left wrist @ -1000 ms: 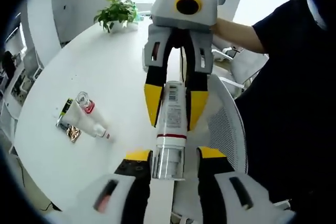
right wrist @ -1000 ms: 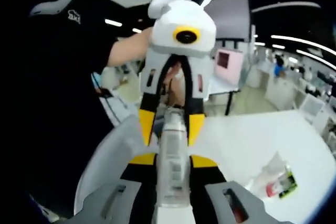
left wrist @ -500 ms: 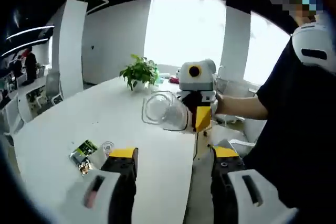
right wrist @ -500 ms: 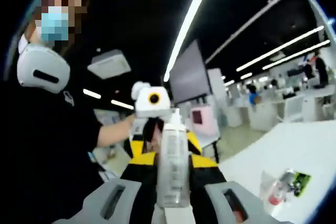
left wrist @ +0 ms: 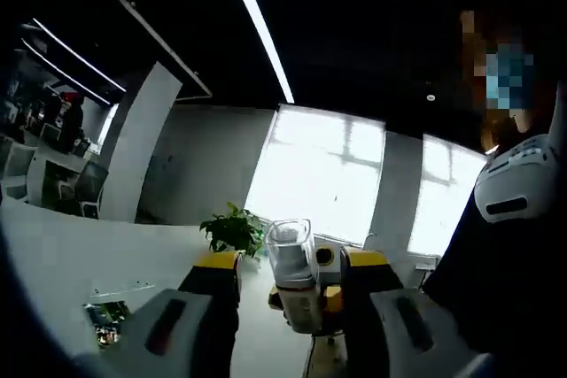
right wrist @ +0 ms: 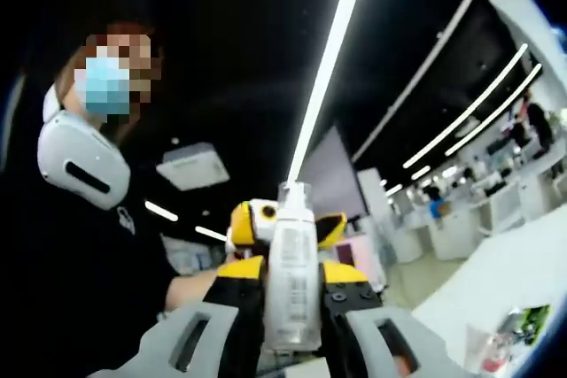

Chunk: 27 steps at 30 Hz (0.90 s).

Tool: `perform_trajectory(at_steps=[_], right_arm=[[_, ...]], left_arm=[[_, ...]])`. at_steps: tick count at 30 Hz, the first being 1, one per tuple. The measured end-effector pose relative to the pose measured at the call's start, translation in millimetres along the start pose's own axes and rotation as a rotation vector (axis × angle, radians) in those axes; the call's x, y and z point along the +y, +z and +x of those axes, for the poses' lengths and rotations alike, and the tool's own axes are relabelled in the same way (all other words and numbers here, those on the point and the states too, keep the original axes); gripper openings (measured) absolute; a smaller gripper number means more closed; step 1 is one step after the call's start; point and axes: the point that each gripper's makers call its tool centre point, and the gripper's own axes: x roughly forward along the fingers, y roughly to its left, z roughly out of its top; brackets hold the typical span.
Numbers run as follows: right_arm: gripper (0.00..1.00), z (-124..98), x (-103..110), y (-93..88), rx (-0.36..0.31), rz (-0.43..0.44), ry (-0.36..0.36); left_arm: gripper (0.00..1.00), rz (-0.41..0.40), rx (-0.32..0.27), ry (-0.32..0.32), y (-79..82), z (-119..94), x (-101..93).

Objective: Arrange the skincare products in the storage area until every visible bottle or jar stands upright without overlapping.

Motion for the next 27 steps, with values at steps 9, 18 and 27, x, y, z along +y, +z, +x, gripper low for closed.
perform_trajectory(at_steps=[9,18,27], right_arm=[[0.16,10,3,-6.2,-0.01,-0.019,0.01],[0.17,7,-4,-22.3,0.158,-0.088,-0.06],[0.17,-17,5,-47.6,0.587,-0.411,-0.074]], left_arm=[[0.24,-0.018,0.037,-0.005,-1.5,9,-6.8],[0.24,0.048,0.148,0.041,-12.6,7,-1.7],[0.24,0.178,0.334,-0.01,-35.7,13,-20.4]])
